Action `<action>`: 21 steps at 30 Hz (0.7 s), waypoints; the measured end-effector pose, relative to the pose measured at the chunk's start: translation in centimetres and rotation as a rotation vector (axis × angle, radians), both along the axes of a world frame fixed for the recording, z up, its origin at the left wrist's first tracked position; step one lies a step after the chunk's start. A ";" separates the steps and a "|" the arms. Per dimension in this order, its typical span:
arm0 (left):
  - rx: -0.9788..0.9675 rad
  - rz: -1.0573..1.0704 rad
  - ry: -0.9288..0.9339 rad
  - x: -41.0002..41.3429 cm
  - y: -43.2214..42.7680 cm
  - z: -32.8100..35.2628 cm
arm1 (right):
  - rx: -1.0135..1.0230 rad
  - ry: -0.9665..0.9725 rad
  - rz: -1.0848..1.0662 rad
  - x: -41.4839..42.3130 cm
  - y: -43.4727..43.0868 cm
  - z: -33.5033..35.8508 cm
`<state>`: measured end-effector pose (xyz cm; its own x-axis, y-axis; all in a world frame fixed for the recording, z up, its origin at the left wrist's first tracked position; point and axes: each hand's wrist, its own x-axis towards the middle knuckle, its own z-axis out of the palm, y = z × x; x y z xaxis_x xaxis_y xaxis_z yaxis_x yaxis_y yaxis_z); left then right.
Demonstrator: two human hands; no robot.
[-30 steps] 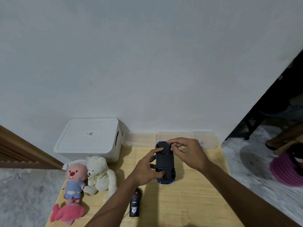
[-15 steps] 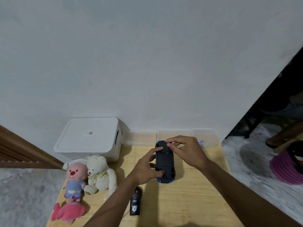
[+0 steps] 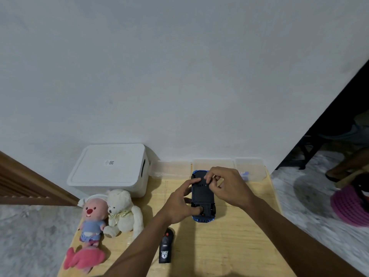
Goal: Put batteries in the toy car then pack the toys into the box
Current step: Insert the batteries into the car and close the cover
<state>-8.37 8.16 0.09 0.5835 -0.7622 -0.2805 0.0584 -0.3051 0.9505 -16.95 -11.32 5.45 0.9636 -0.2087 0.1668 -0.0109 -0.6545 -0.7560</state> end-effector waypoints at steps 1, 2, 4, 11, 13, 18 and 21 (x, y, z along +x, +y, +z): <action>-0.002 -0.001 0.001 0.0 0.0 0.0 | 0.010 0.007 0.007 0.1 0.0 0.1; -0.004 -0.001 0.000 0.0 -0.1 0.0 | 0.026 0.022 0.013 0.1 -0.1 0.1; -0.006 0.002 0.000 0.0 0.0 0.0 | 0.066 0.064 0.017 0.1 -0.3 0.1; 0.006 0.013 -0.015 0.3 0.2 -0.1 | 0.132 0.135 -0.002 0.2 -1.2 -0.2; 0.015 0.007 -0.016 0.2 0.3 -0.2 | 0.102 0.121 -0.011 0.3 -1.2 0.0; 0.027 -0.005 -0.020 -0.1 0.4 -0.3 | 0.165 0.057 -0.091 0.7 -0.7 -0.1; 0.018 -0.012 -0.029 -0.2 0.5 -0.3 | 0.221 0.001 -0.110 0.7 -0.3 -0.2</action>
